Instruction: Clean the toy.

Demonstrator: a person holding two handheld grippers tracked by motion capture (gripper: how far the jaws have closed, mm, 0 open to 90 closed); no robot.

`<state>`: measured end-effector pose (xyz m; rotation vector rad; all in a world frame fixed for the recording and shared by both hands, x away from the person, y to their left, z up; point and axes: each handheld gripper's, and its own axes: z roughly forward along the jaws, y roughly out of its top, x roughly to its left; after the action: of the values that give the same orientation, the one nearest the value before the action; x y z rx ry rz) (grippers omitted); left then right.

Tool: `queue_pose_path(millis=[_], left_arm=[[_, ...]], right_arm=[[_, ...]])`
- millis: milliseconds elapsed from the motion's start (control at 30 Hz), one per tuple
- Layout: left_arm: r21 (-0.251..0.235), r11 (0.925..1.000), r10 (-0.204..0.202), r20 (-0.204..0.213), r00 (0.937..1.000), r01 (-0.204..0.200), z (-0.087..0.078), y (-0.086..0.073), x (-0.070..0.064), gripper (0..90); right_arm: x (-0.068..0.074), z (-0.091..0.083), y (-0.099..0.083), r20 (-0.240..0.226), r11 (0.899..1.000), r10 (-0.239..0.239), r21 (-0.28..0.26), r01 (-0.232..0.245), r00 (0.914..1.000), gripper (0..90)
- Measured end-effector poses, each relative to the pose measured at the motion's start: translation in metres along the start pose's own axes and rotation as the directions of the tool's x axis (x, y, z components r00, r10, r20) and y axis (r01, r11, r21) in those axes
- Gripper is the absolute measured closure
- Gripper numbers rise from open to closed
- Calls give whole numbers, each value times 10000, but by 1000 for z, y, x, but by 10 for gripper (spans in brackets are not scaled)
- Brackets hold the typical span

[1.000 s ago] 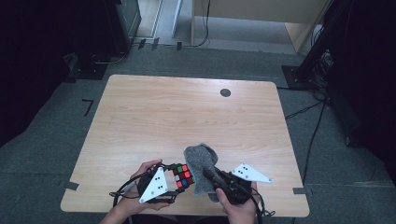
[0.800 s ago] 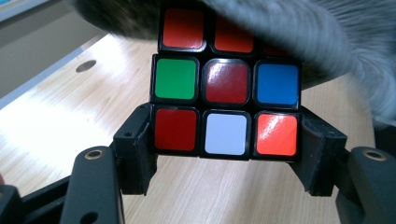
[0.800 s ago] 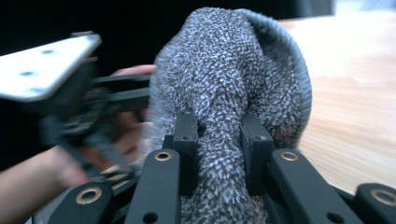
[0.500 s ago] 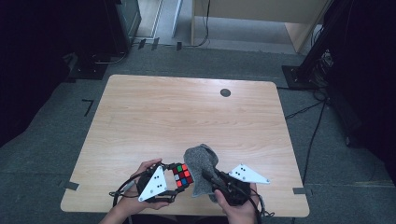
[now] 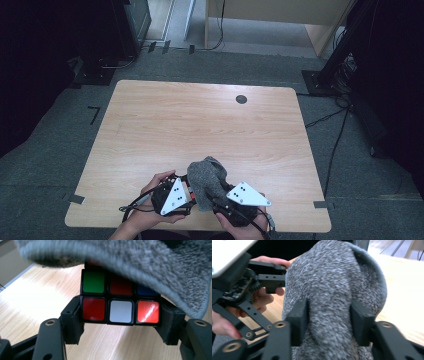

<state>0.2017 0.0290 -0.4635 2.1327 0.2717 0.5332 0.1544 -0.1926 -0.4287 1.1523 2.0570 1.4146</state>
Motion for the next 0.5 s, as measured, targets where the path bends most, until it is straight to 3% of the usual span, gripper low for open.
queue_pose_path(millis=[100,233,300,500], left_arm=[[60,10000,49,-63,10000,-49,2,1,-3,338],[34,9992,407,-236,9989,-407,3,4,-10,338],[8,9989,463,-267,9986,-463,3,5,-11,338],[-17,9994,347,-331,9988,-348,2,3,-7,338]], right_arm=[[1,4,-1,-120,9998,186,57,-186,9998,396],[7,12,-3,389,9991,141,386,-156,9991,298],[6,12,-5,623,9985,333,423,-360,9975,286],[3,7,-3,108,9962,848,170,-850,9963,338]])
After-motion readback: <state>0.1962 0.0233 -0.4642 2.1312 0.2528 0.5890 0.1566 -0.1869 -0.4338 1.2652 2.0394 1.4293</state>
